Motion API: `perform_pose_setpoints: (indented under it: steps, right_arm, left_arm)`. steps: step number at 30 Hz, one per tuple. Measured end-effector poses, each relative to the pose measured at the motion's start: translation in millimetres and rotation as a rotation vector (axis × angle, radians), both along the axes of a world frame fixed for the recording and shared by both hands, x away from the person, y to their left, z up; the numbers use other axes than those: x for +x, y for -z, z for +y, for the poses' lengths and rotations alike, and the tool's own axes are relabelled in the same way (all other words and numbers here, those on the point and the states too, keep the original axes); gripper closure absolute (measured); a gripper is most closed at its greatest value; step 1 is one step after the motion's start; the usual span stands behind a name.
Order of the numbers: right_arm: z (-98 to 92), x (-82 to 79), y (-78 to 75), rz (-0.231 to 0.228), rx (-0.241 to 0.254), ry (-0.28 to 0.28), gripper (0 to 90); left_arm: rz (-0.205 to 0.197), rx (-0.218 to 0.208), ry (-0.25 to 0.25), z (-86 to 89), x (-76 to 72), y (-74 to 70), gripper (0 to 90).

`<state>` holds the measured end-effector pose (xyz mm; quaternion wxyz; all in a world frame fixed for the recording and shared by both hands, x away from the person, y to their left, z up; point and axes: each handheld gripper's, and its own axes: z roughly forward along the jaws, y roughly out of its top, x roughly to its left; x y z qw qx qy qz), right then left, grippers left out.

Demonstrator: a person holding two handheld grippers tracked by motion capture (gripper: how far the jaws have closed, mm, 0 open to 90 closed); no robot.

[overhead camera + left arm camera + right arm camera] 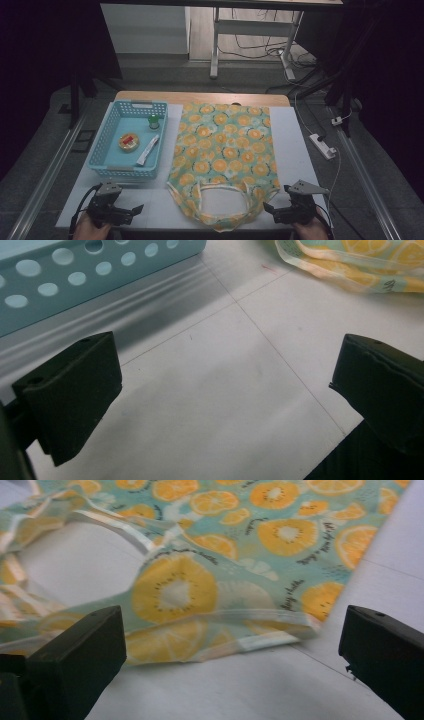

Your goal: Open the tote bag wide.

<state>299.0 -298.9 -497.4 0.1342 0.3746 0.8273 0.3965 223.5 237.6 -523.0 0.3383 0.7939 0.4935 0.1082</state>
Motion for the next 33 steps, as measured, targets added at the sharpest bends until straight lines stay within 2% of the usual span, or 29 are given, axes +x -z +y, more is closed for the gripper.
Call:
perform_pose_setpoints:
  steps: [4, 11, 19, 28, 33]
  right_arm:
    - [5.2, -1.0, 0.6, 0.009, -0.009, -0.028, 0.0]
    - [11.0, -2.6, -1.6, -0.006, 0.015, -0.053, 0.0]
    - [23.1, -4.5, -6.0, -0.023, -0.011, -0.096, 0.0]
    - [37.1, -6.4, -8.9, -0.001, -0.036, -0.129, 0.0]
    - [49.2, -7.4, -9.2, 0.014, -0.049, -0.179, 0.0]
  left_arm:
    - [-0.001, -0.002, 0.000, 0.1, -0.1, 0.0, 0.0]
    - [0.000, -0.006, 0.000, 0.8, 0.1, 0.0, 0.0]
    - [0.006, -0.008, -0.002, 1.2, 0.7, 0.3, 0.0]
    - [0.008, -0.017, -0.009, 1.9, 0.8, 0.5, 0.0]
    - [0.009, -0.018, -0.009, 2.0, 0.9, 0.5, 0.0]
